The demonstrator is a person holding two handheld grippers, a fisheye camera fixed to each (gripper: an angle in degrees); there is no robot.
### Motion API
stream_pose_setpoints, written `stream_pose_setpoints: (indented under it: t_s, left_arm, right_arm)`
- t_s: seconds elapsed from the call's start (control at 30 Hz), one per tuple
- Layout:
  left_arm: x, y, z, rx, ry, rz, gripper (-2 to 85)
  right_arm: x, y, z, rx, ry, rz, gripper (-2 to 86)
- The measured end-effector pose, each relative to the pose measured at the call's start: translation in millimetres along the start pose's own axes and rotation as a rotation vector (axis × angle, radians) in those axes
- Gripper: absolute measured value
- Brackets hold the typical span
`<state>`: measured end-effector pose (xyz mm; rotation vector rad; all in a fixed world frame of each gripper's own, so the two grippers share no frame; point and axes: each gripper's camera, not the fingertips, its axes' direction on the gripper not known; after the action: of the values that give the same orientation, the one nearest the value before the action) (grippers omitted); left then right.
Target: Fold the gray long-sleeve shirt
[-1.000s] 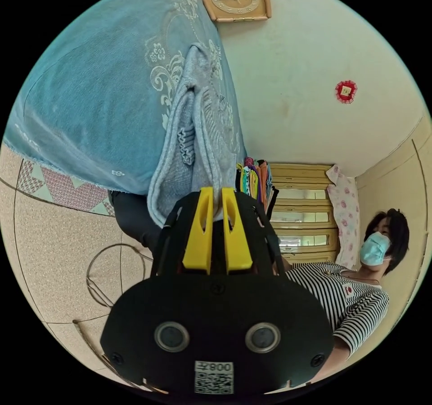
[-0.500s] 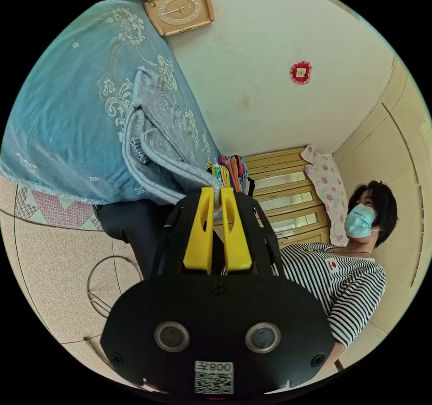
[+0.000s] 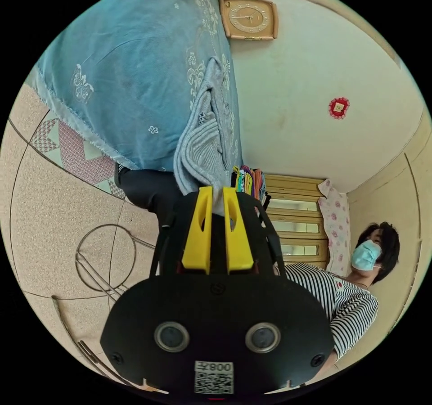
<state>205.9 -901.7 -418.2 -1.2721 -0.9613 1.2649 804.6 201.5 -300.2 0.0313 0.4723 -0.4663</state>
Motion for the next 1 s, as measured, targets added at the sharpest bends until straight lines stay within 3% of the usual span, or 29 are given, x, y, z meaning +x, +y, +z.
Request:
stream_pose_setpoints:
  t_s: [0.17,0.3,0.47,0.77,1.0]
  left_arm:
    - [27.0,2.2,-17.8,0.086,-0.159,0.041,6.4]
    - [61.3,-11.1,9.9,0.004,-0.274,0.156,6.8]
    - [99.6,-39.0,104.6,-0.231,-0.441,0.297,7.1]
    - [125.2,-52.2,187.4,-0.279,-0.831,0.348,5.5]
    - [131.6,-44.2,203.4,-0.299,-0.851,0.353,2.7]
  right_arm:
    - [-33.0,9.8,-45.1,0.104,0.105,-0.013,0.8]
    - [-85.0,-2.0,-50.7,0.136,0.208,-0.111,2.0]
    - [-166.4,-57.3,19.0,-0.001,0.382,-0.276,5.1]
    - [-236.1,-95.6,101.7,-0.081,0.819,-0.387,5.7]
    - [-235.2,-94.2,113.8,-0.120,0.856,-0.384,4.9]
